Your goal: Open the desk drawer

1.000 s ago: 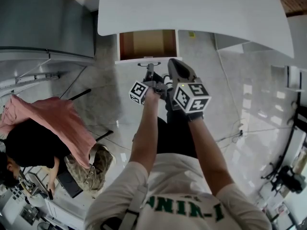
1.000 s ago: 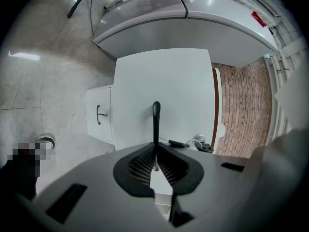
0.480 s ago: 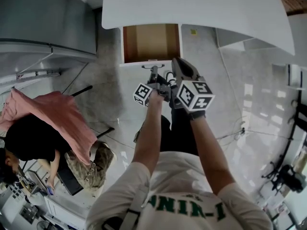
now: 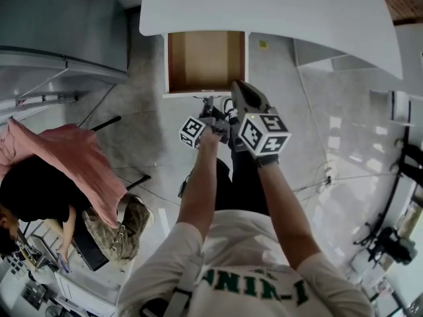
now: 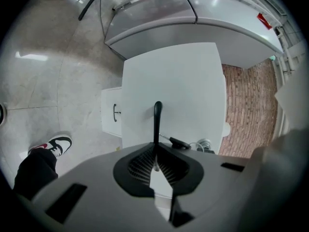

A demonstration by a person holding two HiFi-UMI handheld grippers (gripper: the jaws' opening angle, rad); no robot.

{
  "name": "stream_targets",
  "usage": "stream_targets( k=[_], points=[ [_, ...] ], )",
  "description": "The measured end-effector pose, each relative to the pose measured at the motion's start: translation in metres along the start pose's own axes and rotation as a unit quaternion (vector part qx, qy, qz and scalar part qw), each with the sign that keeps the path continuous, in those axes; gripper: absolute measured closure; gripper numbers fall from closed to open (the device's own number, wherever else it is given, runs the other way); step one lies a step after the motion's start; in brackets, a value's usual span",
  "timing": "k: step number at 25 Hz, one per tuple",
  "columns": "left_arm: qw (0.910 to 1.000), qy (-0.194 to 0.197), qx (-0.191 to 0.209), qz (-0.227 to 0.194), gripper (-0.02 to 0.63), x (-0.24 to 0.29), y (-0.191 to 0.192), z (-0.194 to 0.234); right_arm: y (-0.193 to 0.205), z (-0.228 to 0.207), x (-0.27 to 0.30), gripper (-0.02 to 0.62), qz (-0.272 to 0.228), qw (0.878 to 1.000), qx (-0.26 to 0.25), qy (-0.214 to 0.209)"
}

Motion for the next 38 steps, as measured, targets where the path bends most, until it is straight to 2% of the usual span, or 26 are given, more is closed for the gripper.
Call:
stream_targets(
  k=[5, 12, 17, 21, 25, 29, 30, 32, 35, 38],
  points=[
    [1.0000, -0.007, -0.006, 0.000, 0.595, 0.005, -0.002, 0.023, 0.001, -0.003, -0.001, 0.594, 0.005, 1.000, -0.005, -0.002],
    [0.9994, 0.033, -0.001, -0.004, 0.594, 0.016, 0.001, 0.032, 0.012, -0.020, 0.002, 0.594, 0.013, 1.000, -0.002, -0.004],
    [0.9971, 0.075, -0.001, -0.001, 0.594, 0.018, 0.006, 0.029, 0.021, -0.026, 0.005, 0.594, 0.015, 1.000, 0.006, -0.015],
    [0.9957, 0.090, 0.016, 0.009, 0.594, 0.018, 0.004, 0.023, 0.025, -0.021, 0.011, 0.594, 0.022, 1.000, 0.004, -0.022],
    [0.9967, 0.073, 0.022, 0.029, 0.579, 0.011, 0.007, 0.027, 0.028, -0.013, 0.010, 0.594, 0.029, 0.999, 0.008, -0.025],
    [0.9951, 0.039, 0.071, 0.057, 0.466, -0.004, 0.016, 0.037, 0.026, -0.008, 0.007, 0.594, 0.031, 0.999, 0.019, -0.025],
    [0.9940, 0.031, 0.082, 0.066, 0.420, -0.009, 0.019, 0.038, 0.026, -0.007, 0.006, 0.594, 0.033, 0.999, 0.021, -0.025],
    [0.9907, 0.017, 0.111, 0.076, 0.404, -0.018, 0.024, 0.037, 0.026, -0.004, 0.002, 0.595, 0.040, 0.999, 0.022, -0.025],
    [0.9907, 0.008, 0.104, 0.087, 0.382, -0.031, 0.032, 0.026, 0.025, -0.004, -0.006, 0.594, 0.046, 0.998, 0.025, -0.020],
    [0.9846, -0.019, 0.148, 0.091, 0.380, -0.055, 0.028, 0.015, 0.021, 0.003, -0.017, 0.594, 0.039, 0.998, 0.042, -0.011]
  ],
)
Point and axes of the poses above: the fingertips, and each gripper's own axes: x forward along the fingers, z to its left, y out of its underside, the point moved 3 cm from there along -x, backward along the fingers, and after that the axes turned 15 degrees about -y, right-handed, at the moved point
